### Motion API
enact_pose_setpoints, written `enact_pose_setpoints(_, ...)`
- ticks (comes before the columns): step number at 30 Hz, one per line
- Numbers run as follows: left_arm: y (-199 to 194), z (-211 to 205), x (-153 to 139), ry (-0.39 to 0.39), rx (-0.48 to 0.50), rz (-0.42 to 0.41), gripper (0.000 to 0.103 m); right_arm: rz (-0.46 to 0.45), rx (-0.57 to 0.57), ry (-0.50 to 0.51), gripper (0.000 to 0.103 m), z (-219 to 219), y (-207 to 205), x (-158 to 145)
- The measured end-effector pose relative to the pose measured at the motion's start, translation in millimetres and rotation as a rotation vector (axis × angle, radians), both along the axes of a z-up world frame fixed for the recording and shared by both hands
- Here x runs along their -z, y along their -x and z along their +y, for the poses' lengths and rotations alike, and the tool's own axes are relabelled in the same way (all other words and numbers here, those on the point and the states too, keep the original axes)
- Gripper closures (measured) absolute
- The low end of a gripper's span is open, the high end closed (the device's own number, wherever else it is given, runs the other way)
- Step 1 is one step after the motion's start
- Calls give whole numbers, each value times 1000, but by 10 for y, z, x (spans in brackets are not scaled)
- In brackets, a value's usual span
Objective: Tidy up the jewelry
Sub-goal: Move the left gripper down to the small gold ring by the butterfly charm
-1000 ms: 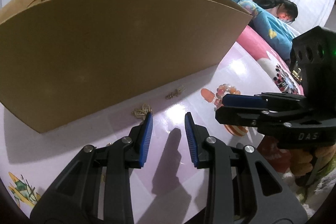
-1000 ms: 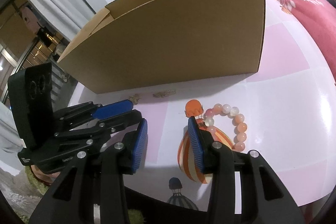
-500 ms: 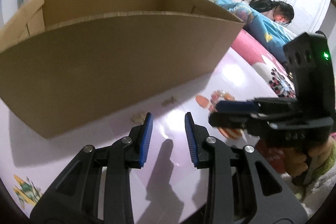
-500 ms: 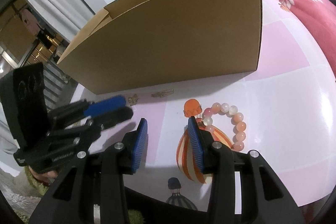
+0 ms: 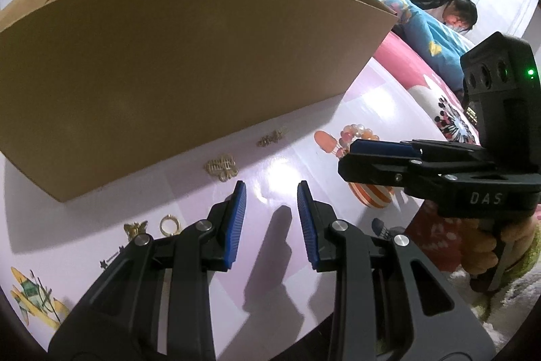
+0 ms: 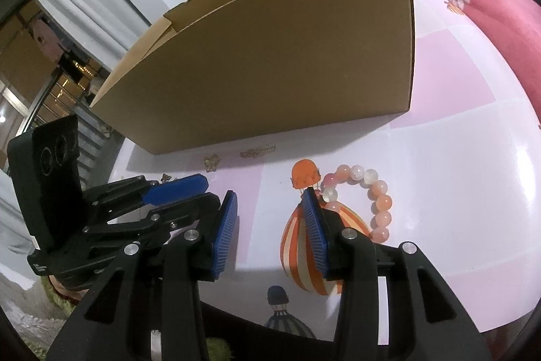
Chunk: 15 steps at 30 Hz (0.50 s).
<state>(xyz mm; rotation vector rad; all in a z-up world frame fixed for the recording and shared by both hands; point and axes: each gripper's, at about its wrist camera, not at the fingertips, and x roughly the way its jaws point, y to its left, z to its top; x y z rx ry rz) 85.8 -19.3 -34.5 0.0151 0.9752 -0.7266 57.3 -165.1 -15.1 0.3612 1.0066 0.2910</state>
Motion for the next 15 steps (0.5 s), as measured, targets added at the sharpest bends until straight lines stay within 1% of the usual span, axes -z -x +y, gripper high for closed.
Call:
enact_pose_setpoints(5, 42, 49, 1, 19, 3, 30, 73, -6, 5, 0, 63, -15, 5, -17)
enact_pose_setpoints(6, 47, 57, -5, 16, -1, 21, 73, -7, 8, -1, 63, -20, 4, -17)
enact_pose_setpoints(8, 41, 74, -41, 11, -18, -29, 73, -6, 10, -5, 63, -31, 15, -9)
enact_pose_setpoints(11, -40, 71, -101, 33, -31, -74, 73, -6, 6, -10, 63, -25, 29, -9)
enact_pose_setpoints(13, -103, 35, -80, 11, -31, -80, 73, -9, 3, -8, 63, -16, 38, -22)
enact_pose_setpoints(15, -138, -13, -25, -21, -23, -68, 73, -13, 1, -4, 63, -7, 38, -34)
